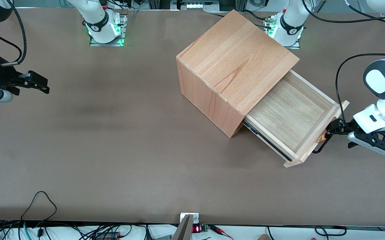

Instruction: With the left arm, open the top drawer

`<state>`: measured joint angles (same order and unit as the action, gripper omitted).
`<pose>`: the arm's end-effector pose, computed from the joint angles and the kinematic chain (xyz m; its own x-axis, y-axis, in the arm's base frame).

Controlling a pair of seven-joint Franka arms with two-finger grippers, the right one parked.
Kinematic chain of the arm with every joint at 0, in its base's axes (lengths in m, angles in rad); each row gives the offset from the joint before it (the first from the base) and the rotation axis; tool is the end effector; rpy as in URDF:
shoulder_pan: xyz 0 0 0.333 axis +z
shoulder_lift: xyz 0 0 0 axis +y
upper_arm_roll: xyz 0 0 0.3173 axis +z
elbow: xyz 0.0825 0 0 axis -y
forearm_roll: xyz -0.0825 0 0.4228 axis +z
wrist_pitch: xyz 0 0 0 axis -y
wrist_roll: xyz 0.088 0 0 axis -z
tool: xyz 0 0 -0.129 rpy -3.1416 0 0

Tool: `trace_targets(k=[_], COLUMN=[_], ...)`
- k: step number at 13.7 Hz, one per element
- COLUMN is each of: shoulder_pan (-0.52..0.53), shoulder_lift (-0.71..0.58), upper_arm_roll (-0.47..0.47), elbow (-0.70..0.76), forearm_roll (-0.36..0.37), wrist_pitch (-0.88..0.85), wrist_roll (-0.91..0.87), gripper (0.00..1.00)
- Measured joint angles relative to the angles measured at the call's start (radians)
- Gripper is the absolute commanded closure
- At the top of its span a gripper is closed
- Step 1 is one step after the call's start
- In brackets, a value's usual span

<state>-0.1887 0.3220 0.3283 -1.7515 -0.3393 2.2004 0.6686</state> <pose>0.6908 0.0643 0.3715 0.9106 -0.3463 0.2256 -0.3701 -0.9262 0.0722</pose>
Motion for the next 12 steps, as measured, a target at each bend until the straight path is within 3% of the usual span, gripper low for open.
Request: trace_targets(k=[2,7,12], shoulder_pan=[0.002,-0.003,-0.031], shoulder_lift=[-0.004,-0.104,-0.215], upper_arm_roll=[0.009,0.014,0.008], elbow=[0.053,0.216,0.243], forearm_roll=[0.012,0.158,0.265], wrist_pitch=[-0.067,-0.367,-0.583], wrist_roll=[-0.052,-0.280,-0.544], gripper=[0.00,0.00,0.00])
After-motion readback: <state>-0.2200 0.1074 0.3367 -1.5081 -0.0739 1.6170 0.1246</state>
